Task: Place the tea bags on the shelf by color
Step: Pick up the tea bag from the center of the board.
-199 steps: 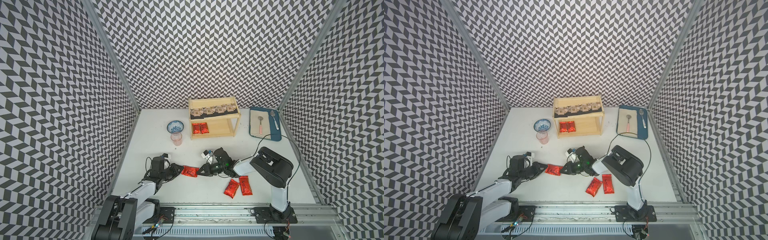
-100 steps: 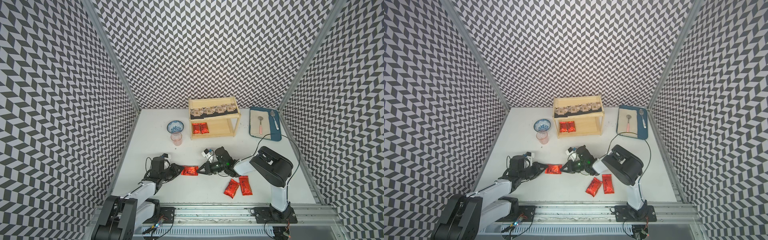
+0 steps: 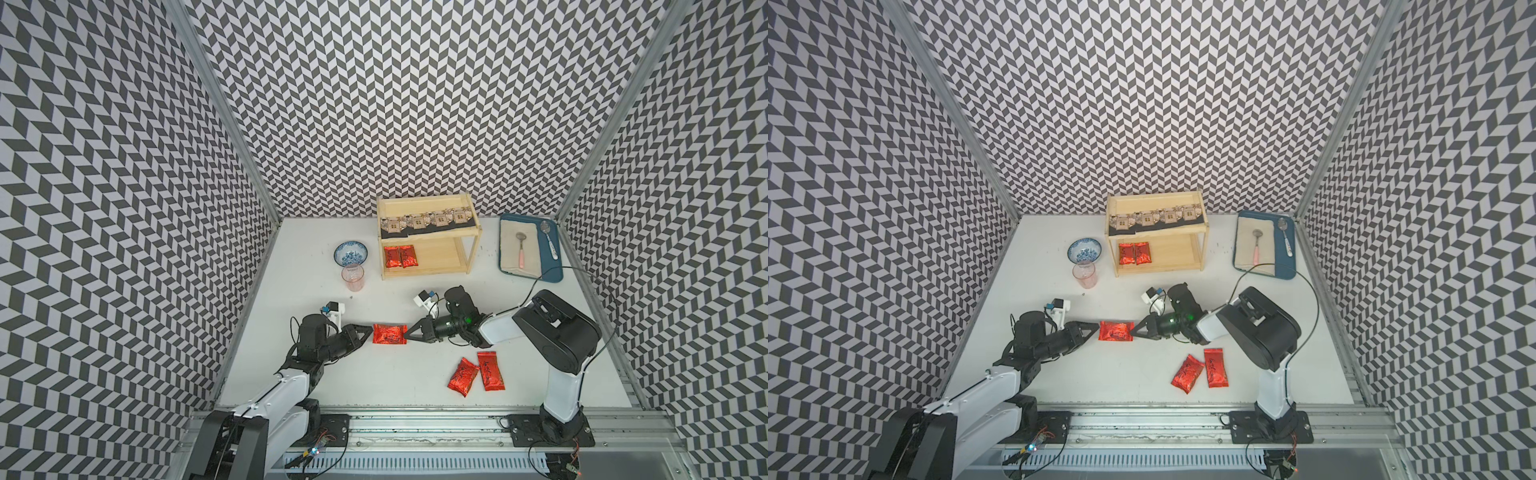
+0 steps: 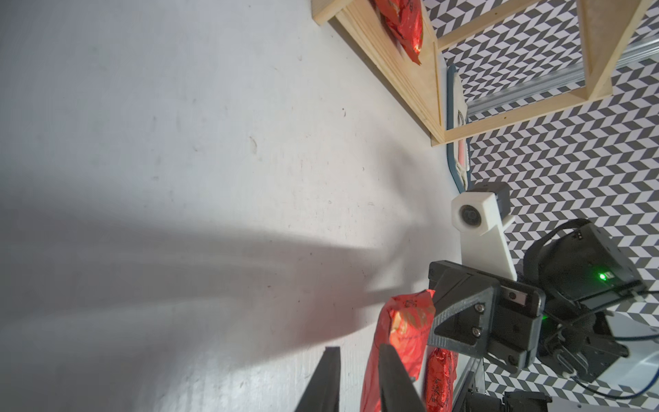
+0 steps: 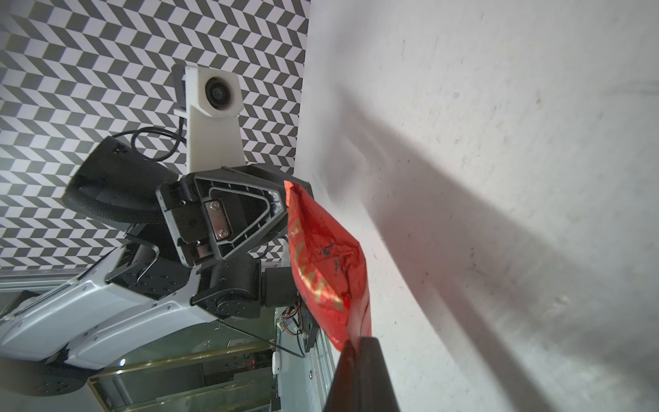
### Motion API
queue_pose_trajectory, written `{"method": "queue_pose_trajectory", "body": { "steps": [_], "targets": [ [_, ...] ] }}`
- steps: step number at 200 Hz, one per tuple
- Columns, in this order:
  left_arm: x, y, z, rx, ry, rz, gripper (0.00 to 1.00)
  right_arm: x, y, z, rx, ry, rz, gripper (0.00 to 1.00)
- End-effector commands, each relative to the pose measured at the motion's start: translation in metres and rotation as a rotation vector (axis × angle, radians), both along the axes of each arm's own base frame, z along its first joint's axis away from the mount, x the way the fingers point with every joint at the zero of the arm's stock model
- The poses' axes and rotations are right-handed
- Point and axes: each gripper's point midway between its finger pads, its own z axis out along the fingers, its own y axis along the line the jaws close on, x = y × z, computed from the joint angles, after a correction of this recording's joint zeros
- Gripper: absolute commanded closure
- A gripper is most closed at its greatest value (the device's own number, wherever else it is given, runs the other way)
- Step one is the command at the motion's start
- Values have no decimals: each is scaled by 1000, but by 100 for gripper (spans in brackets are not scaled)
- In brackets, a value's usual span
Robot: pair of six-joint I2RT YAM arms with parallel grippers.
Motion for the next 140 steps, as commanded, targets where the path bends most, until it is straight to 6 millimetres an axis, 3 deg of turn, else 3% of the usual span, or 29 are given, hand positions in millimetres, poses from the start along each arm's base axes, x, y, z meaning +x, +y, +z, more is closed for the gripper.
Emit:
{"method": "queue_pose_trajectory", "body": {
  "steps": [1,33,85,140],
  "targets": [
    [0,-9,16,-35,-68,-43,72,-3,-1,15,35,-48,37,100],
    [1,-12,27,-31,-107,-44,68,-4,-1,16,36,-41,40,100],
    [0,-8,11,14,-60,-30,73,-4,-4,23,57,-41,32,100],
    [-2,-14,9,21,-57,-49,73,0,-5,31,71,-43,22,100]
  ]
}}
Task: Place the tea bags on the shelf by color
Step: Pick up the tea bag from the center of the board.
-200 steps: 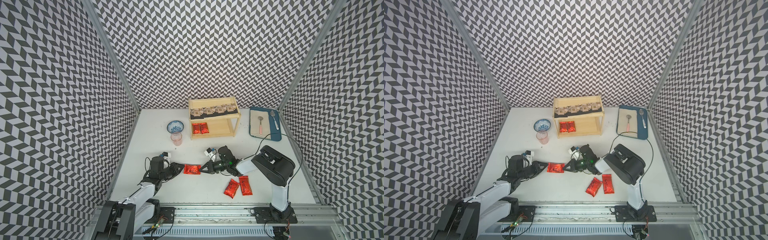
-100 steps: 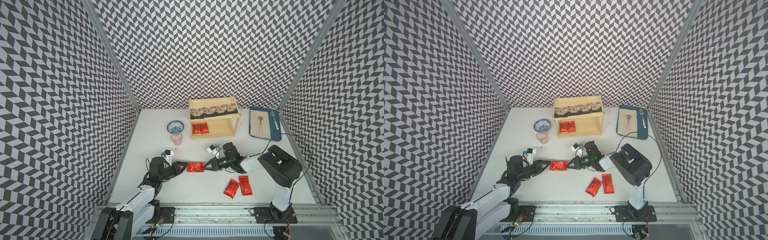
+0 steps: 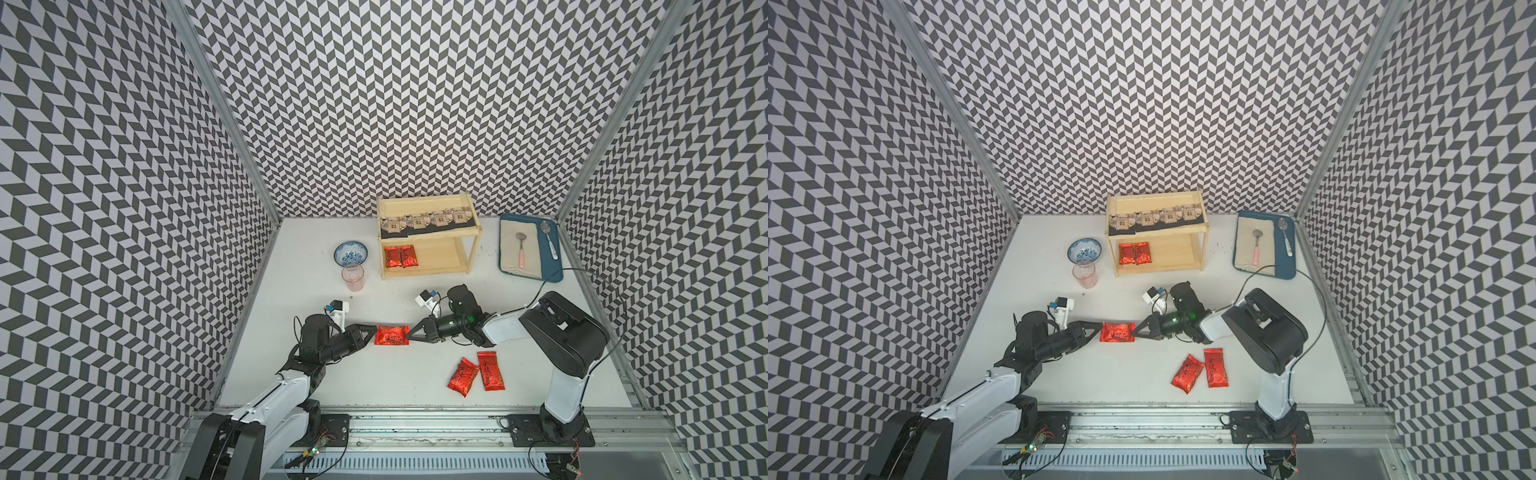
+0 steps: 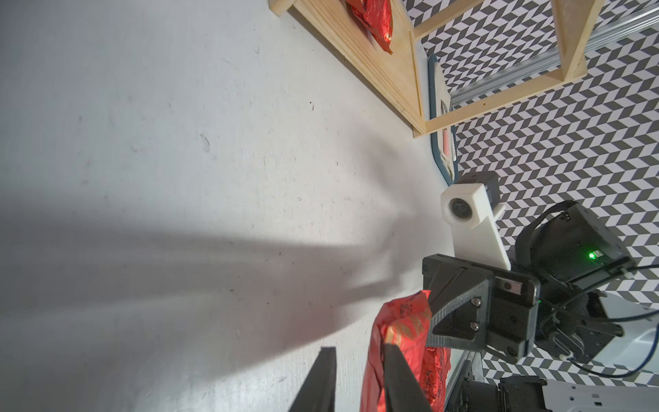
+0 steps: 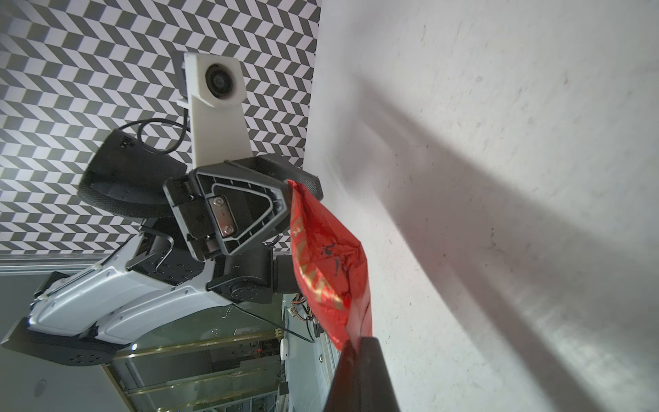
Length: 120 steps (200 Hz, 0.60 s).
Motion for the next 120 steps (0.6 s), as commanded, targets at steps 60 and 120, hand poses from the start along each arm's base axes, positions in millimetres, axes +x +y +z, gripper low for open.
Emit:
{"method": "queue_pose_trajectory", "body": {
  "steps": [60,120],
  "targets": [
    [3,-5,3,31,-28,-14,88,4,1,21,59,-45,3,100],
    [4,-2,6,43,-33,5,100,5,-5,22,72,-32,3,100]
  ]
}}
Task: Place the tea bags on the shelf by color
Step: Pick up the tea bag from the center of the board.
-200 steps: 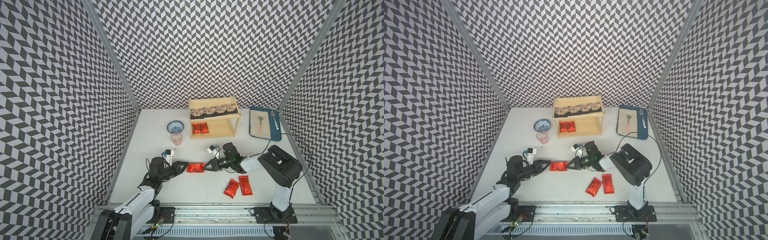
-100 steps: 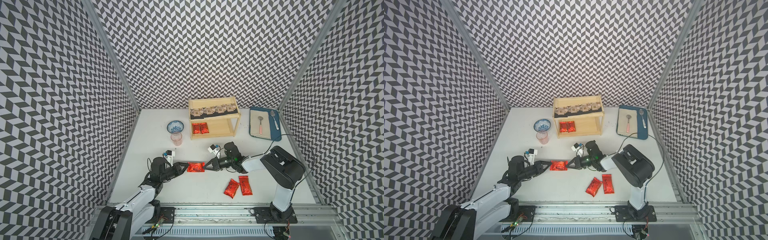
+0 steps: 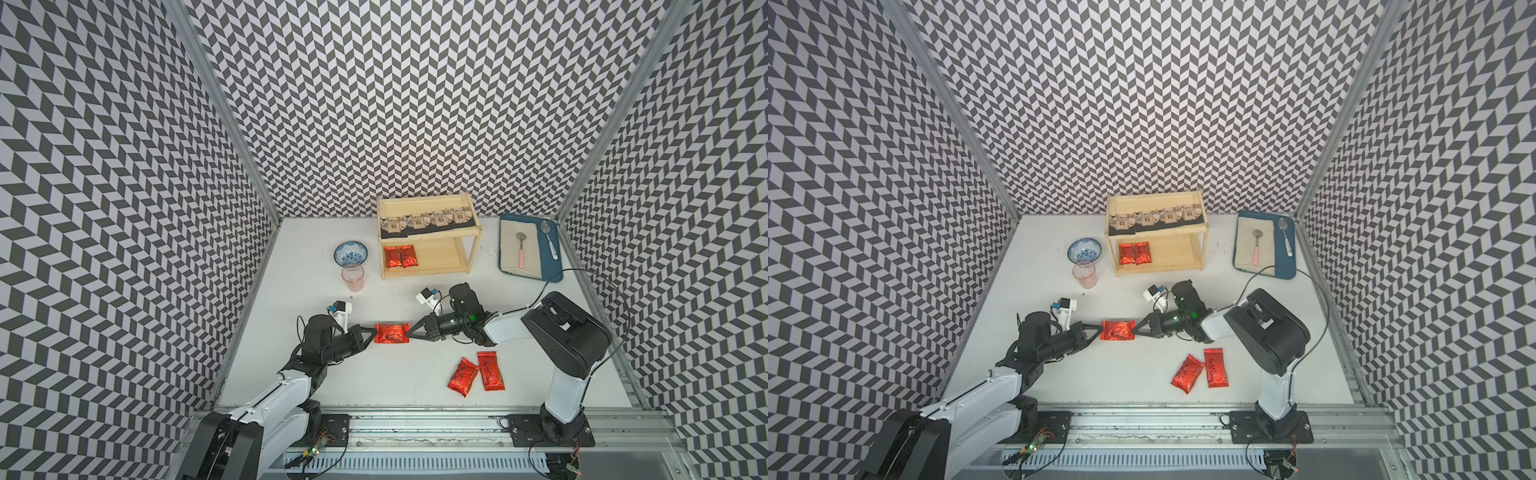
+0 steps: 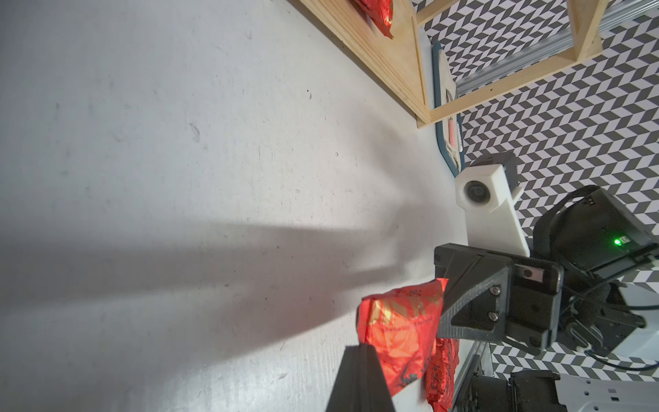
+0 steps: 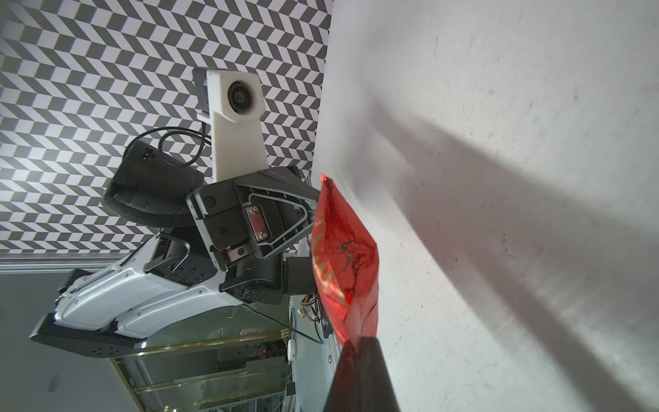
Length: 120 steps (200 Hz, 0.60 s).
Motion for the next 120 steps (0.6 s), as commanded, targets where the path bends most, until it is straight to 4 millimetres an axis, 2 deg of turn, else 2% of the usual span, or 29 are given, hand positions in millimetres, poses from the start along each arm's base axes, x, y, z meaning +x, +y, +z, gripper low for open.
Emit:
{"method": "queue_pose_trajectory", "body": {
  "steps": [1,52,120],
  "targets": [
    [6,1,8,15,-25,14,100,3,-4,15,48,-40,6,100],
    [6,2,18,0,-52,22,100,5,-18,13,21,-61,-2,100],
    [7,0,26,-22,-78,18,100,2,-21,13,21,-72,9,100]
  ]
}}
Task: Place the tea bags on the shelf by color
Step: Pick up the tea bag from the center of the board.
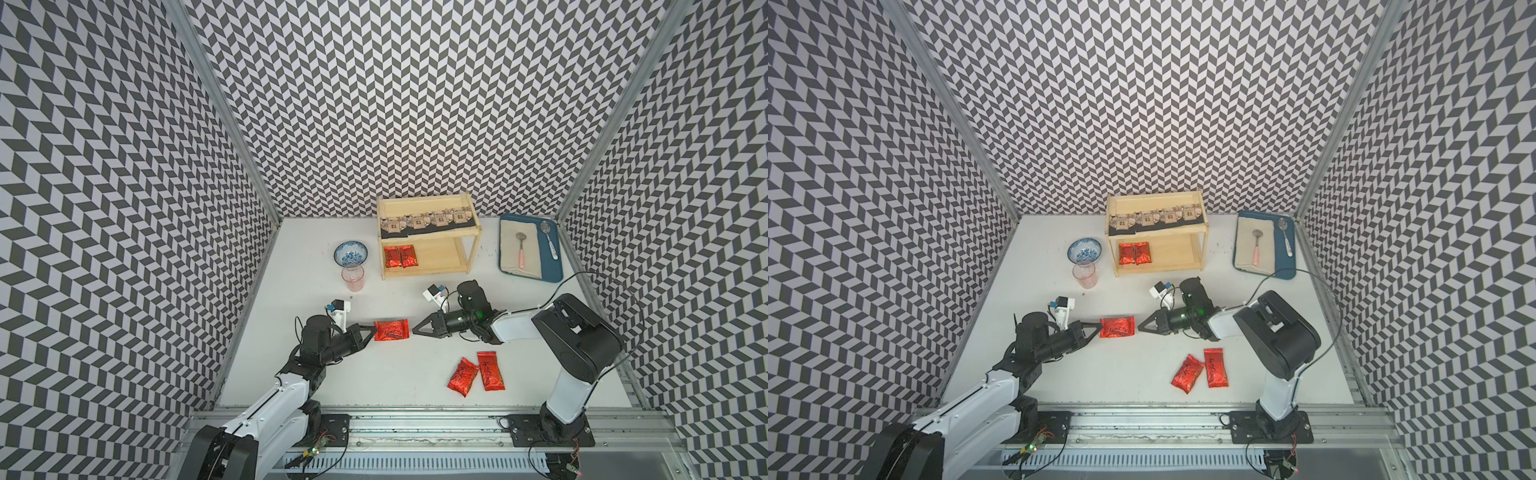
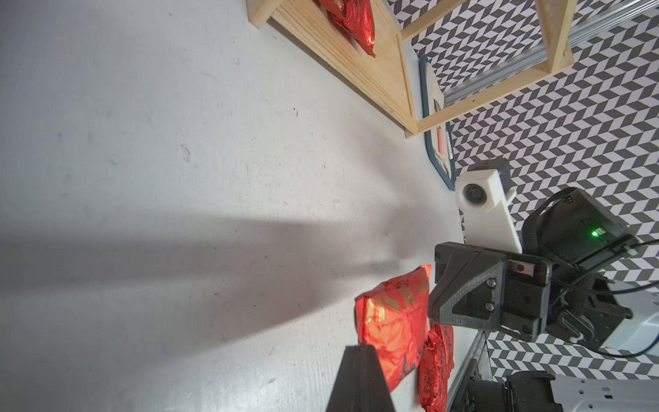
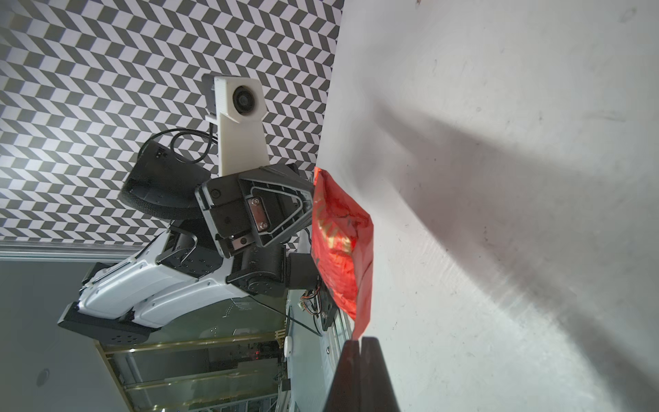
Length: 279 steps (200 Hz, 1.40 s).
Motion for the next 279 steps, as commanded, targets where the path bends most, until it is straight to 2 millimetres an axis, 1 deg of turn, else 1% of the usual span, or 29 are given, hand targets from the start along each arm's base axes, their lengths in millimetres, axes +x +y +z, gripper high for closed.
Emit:
{"method": "queue_pose_trajectory", "body": {
  "steps": [1,14,29,39,55,68,93,108,132,154,171,183,198,217,265,279],
  "targets": [
    [7,0,14,-13,-40,13,100,-2,-2,7,19,-39,12,100],
    [6,0,15,-21,-44,13,100,0,-1,10,34,-33,4,100],
    [7,-1,17,-29,-42,12,100,-1,0,20,78,-33,-4,100],
    [7,-1,18,-33,-44,14,100,-2,-1,29,114,-39,-20,90],
    [8,-1,20,-37,-45,18,100,-1,-2,41,144,-53,-46,80],
    [8,-1,21,-40,-46,19,100,-1,-2,46,142,-71,-64,69],
    [9,-2,24,-50,-49,15,100,0,1,43,118,-82,-78,54],
    [8,-3,25,-55,-48,15,100,-1,5,40,110,-76,-74,51],
    [8,-3,28,-62,-54,13,100,-1,12,32,97,-54,-67,51],
    [8,-3,30,-66,-61,13,100,-1,17,31,99,-46,-56,51],
    [8,-3,31,-68,-60,12,100,-2,21,29,100,-43,-47,54],
    [8,-3,32,-68,-63,13,100,-2,23,29,102,-40,-43,58],
    [8,-4,32,-70,-62,12,100,-3,25,27,104,-31,-40,68],
    [8,-4,33,-71,-64,10,100,-3,26,28,113,-29,-36,76],
    [8,-4,36,-78,-69,7,100,-2,27,21,95,-12,-39,83],
    [8,-5,38,-80,-72,7,100,0,27,17,82,-4,-41,88]
  ]
}}
